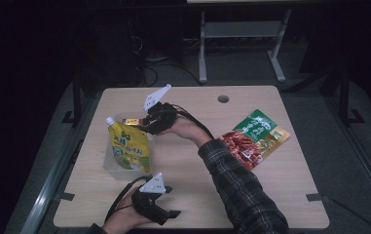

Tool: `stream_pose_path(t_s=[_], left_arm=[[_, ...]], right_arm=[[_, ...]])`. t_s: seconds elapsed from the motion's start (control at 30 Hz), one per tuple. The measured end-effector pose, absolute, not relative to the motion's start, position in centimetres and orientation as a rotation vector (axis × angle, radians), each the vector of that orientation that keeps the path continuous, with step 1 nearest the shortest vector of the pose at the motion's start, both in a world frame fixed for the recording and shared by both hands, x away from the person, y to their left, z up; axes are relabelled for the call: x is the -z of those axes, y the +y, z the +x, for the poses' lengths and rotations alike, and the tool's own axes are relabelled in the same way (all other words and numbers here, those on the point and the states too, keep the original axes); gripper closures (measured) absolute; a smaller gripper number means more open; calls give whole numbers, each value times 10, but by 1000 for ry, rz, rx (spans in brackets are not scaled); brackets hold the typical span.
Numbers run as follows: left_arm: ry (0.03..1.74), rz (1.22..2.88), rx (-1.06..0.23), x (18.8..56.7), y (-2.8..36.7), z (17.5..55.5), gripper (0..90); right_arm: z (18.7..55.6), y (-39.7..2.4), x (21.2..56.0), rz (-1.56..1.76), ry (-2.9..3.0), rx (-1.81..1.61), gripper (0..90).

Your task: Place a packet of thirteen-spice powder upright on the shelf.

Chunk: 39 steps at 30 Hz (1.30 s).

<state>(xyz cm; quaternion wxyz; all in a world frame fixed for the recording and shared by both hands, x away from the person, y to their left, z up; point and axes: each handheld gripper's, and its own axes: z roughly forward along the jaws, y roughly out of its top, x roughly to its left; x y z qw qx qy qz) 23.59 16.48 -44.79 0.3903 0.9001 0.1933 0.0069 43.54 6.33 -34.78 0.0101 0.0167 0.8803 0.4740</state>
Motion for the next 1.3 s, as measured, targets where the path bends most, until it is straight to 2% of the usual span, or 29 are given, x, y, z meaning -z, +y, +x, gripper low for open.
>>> stream_pose_path(t_s=[0.53,1.03,1.3], left_arm=[[501,2288,-9,448,165,236,174],[490,2295,-3,449,164,236,174],[490,2291,0,450,163,235,174]], right_arm=[[448,66,351,3,2805,-1480,672],[446,84,387,-17,2869,-1364,668],[441,73,388,36,2854,-1394,567]])
